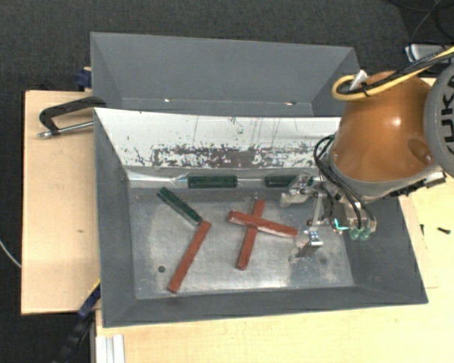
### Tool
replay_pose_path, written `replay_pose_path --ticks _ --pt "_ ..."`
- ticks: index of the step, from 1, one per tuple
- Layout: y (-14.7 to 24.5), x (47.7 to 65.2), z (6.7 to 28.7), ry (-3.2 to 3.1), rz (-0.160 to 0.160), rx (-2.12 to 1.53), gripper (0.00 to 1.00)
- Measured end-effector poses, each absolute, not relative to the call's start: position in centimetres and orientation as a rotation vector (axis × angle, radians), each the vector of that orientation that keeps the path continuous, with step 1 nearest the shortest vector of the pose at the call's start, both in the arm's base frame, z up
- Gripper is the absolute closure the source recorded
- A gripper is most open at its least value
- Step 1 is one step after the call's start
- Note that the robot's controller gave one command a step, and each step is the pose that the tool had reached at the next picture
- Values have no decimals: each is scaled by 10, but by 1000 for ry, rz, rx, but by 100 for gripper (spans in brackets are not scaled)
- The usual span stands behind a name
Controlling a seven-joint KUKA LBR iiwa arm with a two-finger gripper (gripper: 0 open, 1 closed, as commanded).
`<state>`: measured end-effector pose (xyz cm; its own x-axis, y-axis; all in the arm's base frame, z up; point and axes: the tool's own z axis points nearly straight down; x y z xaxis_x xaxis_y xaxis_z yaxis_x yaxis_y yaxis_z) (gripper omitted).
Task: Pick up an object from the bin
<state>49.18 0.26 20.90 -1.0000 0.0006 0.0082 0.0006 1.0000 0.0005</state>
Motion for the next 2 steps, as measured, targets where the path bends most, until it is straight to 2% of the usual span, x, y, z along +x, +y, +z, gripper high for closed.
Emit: replay_pose_path --ticks 1,2 --pt "3 494 213 -3143 -1 -1 0" --pt "-1 510 157 -3137 -3 -219 0"
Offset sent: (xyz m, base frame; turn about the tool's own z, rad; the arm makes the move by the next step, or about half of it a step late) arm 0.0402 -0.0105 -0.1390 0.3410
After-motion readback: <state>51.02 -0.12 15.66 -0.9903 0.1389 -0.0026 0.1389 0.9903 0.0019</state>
